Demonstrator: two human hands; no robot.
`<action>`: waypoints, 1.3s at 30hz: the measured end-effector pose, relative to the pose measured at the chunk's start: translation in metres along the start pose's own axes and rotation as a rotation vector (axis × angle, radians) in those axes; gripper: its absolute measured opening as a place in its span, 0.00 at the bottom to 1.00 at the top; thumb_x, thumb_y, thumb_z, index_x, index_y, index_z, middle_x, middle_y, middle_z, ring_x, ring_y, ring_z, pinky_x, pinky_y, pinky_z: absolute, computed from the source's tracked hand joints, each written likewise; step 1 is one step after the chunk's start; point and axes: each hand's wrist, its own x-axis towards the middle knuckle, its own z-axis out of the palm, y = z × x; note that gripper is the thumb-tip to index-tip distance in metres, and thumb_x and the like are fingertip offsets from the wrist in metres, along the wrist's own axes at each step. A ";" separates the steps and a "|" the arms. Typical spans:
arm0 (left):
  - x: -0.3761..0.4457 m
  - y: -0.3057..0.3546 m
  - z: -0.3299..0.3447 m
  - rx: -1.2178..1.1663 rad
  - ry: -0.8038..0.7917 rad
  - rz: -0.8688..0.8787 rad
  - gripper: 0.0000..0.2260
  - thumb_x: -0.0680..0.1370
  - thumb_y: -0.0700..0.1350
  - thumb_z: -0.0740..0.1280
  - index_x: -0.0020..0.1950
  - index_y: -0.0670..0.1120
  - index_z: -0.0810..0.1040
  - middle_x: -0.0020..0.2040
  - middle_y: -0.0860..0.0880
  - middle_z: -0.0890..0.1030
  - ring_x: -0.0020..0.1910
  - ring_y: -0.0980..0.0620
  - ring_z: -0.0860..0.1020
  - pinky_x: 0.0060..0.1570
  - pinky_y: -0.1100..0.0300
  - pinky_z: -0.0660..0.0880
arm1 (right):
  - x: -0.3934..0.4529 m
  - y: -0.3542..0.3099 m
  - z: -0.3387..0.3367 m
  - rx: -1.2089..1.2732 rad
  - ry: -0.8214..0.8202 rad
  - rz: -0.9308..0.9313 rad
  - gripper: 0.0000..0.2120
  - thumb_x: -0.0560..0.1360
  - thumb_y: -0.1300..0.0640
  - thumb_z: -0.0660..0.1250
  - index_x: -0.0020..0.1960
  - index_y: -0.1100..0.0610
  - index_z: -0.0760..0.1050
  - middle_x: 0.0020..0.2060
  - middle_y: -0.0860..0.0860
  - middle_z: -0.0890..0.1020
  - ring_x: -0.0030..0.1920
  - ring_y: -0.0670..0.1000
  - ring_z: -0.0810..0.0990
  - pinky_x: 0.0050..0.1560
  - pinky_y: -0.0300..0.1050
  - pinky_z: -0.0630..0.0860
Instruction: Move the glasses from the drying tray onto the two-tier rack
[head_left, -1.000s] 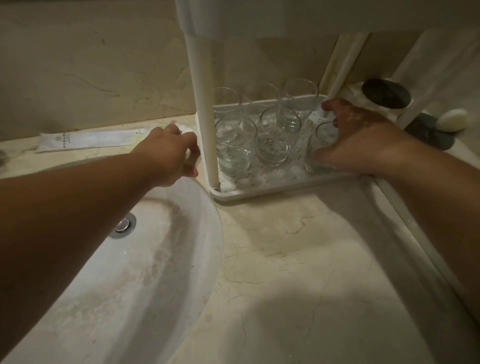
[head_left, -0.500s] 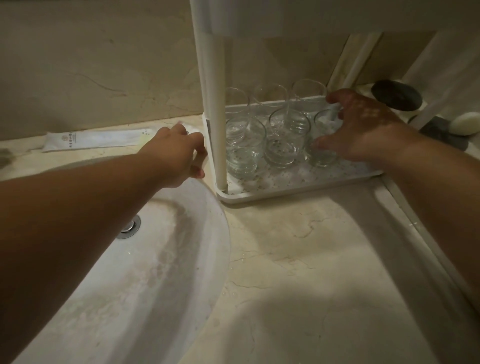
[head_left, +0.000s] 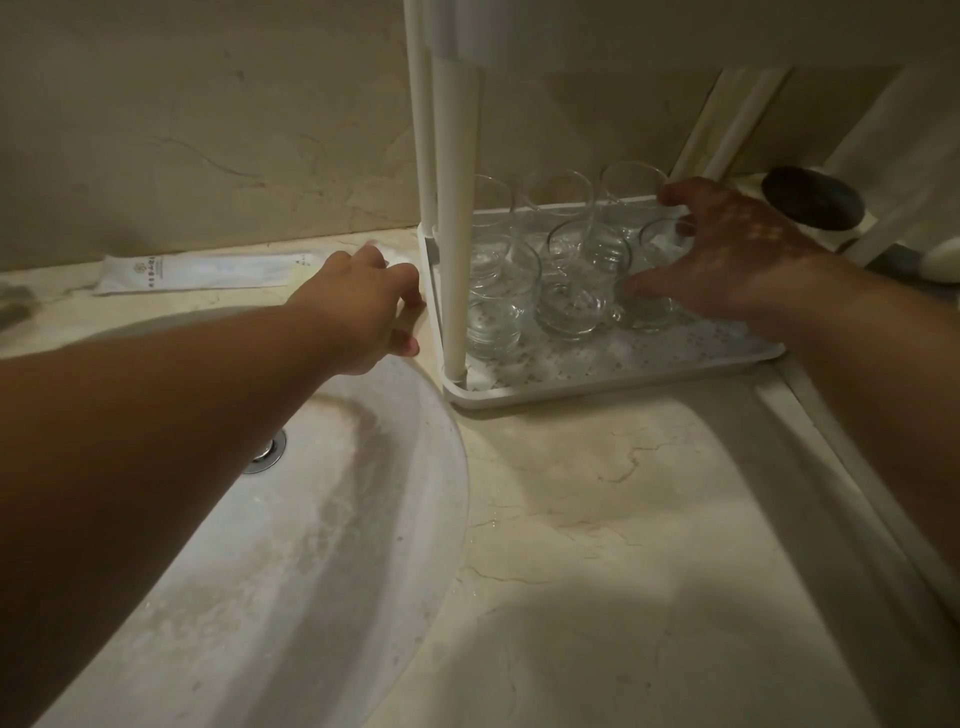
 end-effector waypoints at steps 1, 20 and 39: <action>0.000 0.000 0.000 0.000 0.000 0.000 0.22 0.74 0.54 0.74 0.65 0.52 0.74 0.65 0.44 0.70 0.61 0.42 0.67 0.61 0.47 0.69 | 0.001 0.000 0.000 -0.001 0.004 -0.009 0.44 0.64 0.44 0.80 0.74 0.44 0.62 0.70 0.50 0.71 0.67 0.55 0.72 0.57 0.43 0.70; 0.000 -0.001 0.002 -0.013 0.017 -0.009 0.21 0.74 0.53 0.74 0.64 0.52 0.75 0.61 0.45 0.70 0.53 0.48 0.63 0.57 0.48 0.69 | 0.019 0.016 0.000 0.035 -0.076 -0.079 0.49 0.59 0.43 0.82 0.74 0.40 0.61 0.70 0.49 0.71 0.64 0.54 0.75 0.55 0.45 0.73; 0.000 -0.002 0.002 -0.014 0.025 0.013 0.20 0.73 0.54 0.75 0.62 0.53 0.74 0.57 0.47 0.69 0.59 0.45 0.67 0.55 0.48 0.71 | 0.004 0.010 0.002 -0.040 -0.023 -0.119 0.50 0.61 0.41 0.81 0.75 0.39 0.57 0.73 0.49 0.68 0.70 0.54 0.69 0.56 0.41 0.64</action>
